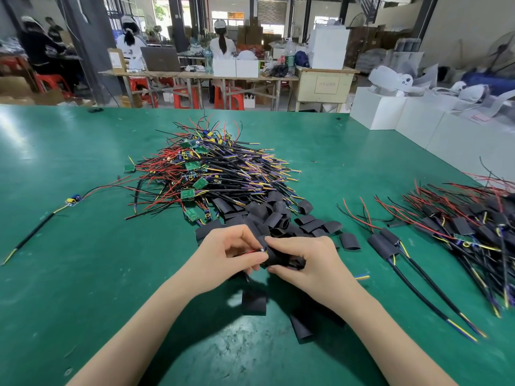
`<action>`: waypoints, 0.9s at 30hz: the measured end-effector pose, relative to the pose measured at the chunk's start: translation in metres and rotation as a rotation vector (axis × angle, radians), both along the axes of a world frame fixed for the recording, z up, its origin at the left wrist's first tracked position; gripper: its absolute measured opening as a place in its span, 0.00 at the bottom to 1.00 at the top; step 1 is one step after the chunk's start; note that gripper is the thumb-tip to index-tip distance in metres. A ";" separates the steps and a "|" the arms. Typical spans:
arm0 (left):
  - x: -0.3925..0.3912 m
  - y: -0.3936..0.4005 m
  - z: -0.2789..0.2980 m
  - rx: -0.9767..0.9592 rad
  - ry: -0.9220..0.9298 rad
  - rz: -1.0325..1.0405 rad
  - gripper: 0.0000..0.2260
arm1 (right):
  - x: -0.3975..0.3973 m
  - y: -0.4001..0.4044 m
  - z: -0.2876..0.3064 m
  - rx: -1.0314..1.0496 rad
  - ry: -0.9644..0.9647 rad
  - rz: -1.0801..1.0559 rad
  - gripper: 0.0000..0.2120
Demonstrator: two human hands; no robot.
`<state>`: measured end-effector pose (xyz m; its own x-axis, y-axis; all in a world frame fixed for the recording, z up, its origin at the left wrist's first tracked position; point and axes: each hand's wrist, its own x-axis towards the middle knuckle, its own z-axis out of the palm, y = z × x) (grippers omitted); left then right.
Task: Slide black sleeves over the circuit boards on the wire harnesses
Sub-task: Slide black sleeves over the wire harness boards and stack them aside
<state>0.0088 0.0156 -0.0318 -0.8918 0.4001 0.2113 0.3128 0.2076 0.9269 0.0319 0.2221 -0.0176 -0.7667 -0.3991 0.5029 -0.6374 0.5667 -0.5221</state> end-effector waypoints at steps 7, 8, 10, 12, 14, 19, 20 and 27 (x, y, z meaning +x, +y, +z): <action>-0.002 -0.006 0.007 0.027 -0.012 -0.039 0.07 | 0.000 0.002 0.003 -0.043 -0.003 -0.035 0.20; -0.003 -0.007 0.008 0.028 -0.008 -0.017 0.06 | 0.000 0.002 0.003 -0.043 0.001 -0.048 0.21; -0.003 -0.008 0.009 0.016 0.009 0.009 0.05 | 0.000 0.002 0.002 -0.035 0.011 -0.045 0.21; -0.002 -0.007 0.008 0.014 0.016 0.008 0.05 | 0.001 0.000 0.001 -0.013 0.021 -0.024 0.20; -0.002 -0.006 0.007 0.022 0.018 0.014 0.05 | 0.001 -0.001 0.000 0.002 0.027 -0.022 0.20; 0.000 -0.002 0.005 0.048 0.020 0.043 0.05 | 0.000 0.000 0.000 -0.008 0.023 -0.032 0.20; 0.000 -0.002 0.004 0.054 0.015 0.043 0.05 | 0.000 0.000 0.000 -0.003 0.024 -0.033 0.20; 0.000 -0.001 0.006 0.052 -0.078 0.026 0.07 | 0.001 -0.004 -0.002 0.060 0.035 -0.035 0.19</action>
